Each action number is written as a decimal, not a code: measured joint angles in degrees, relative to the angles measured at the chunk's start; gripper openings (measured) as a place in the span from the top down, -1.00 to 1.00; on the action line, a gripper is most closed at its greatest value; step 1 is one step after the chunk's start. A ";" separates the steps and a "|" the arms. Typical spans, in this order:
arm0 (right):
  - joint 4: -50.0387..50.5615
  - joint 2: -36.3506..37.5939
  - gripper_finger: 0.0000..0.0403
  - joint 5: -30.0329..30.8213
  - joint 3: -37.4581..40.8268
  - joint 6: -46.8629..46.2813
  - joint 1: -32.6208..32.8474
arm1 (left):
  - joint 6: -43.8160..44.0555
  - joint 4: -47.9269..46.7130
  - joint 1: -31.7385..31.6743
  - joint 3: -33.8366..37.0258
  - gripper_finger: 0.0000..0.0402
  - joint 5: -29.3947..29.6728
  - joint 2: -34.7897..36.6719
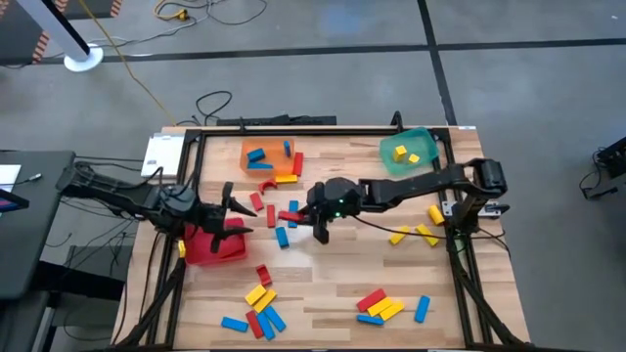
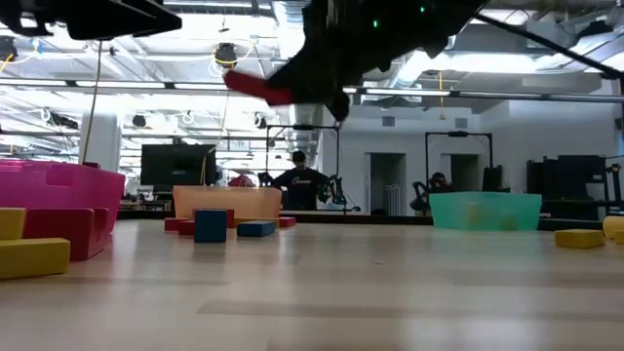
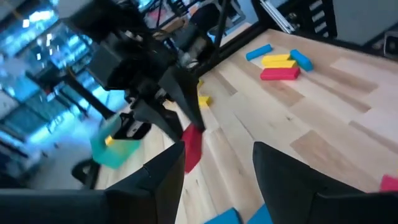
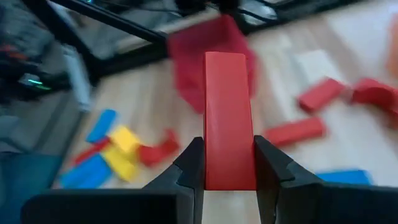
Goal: Sort blocks
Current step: Put the red block into the red bin
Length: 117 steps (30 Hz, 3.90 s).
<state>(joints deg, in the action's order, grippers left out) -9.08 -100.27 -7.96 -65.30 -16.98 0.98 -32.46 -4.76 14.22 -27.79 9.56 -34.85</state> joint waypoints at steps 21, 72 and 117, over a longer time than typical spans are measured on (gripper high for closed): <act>-8.29 -0.33 0.51 -7.15 0.00 -7.66 2.16 | -20.11 24.03 6.76 0.59 0.01 14.31 -19.12; -8.89 -0.33 0.50 -7.17 0.00 -7.17 3.00 | -15.82 27.62 6.73 0.52 0.63 11.74 -23.65; 7.19 -0.31 0.02 -7.06 -0.04 -1.98 1.29 | 57.76 -74.58 23.28 -37.70 0.70 24.23 -23.65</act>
<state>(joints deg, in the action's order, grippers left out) -1.89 -100.57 -15.03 -65.34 -18.96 2.26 25.31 -79.33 37.50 -65.49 33.80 -58.50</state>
